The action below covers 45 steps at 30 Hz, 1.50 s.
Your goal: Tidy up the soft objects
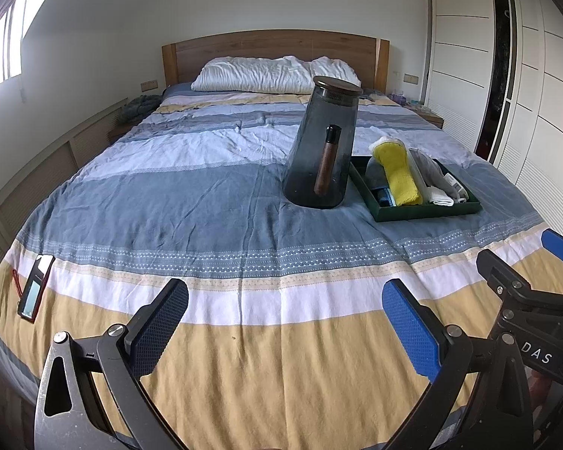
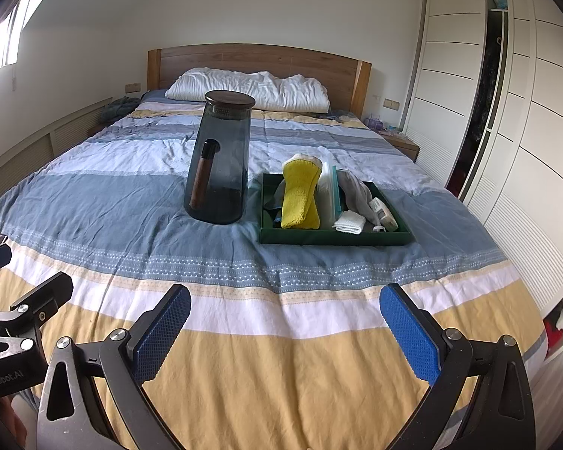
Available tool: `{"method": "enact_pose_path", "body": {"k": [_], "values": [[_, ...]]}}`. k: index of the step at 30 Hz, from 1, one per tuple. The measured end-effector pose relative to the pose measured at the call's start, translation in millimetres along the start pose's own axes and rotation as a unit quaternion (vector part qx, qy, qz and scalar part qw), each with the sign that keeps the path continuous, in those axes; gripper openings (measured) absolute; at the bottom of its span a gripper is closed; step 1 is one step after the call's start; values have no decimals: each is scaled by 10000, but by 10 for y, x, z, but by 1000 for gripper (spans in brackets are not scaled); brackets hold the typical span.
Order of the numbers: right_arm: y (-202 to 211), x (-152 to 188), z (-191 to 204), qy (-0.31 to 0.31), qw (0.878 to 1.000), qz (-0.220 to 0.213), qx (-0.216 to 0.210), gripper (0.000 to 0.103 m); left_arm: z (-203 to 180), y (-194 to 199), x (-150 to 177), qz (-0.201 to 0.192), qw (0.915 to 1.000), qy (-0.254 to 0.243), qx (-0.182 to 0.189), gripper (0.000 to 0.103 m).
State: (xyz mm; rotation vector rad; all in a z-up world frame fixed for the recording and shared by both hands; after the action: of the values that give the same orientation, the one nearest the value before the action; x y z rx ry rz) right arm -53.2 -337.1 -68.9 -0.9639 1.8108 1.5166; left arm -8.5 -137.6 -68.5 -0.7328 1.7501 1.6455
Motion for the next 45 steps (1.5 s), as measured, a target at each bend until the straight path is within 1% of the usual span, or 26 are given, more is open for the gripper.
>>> {"method": "enact_pose_path", "body": {"k": [45], "values": [[19, -4, -1, 15, 10000, -6, 5, 103, -20, 22, 30, -30, 10000, -20, 7, 101]]}}
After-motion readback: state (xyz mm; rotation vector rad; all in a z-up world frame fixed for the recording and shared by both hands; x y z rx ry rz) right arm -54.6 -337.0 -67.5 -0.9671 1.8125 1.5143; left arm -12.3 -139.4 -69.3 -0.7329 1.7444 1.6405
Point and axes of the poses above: each gripper's, at about its wrist camera, not at the fingertips, and y roughly against the way its jaws point, z to its left, x to its underside, the point moved 2 cm from there along -y, roughly the way its jaws point, and after that the axes turned 5 degrees about y, right-handed, at the moved point
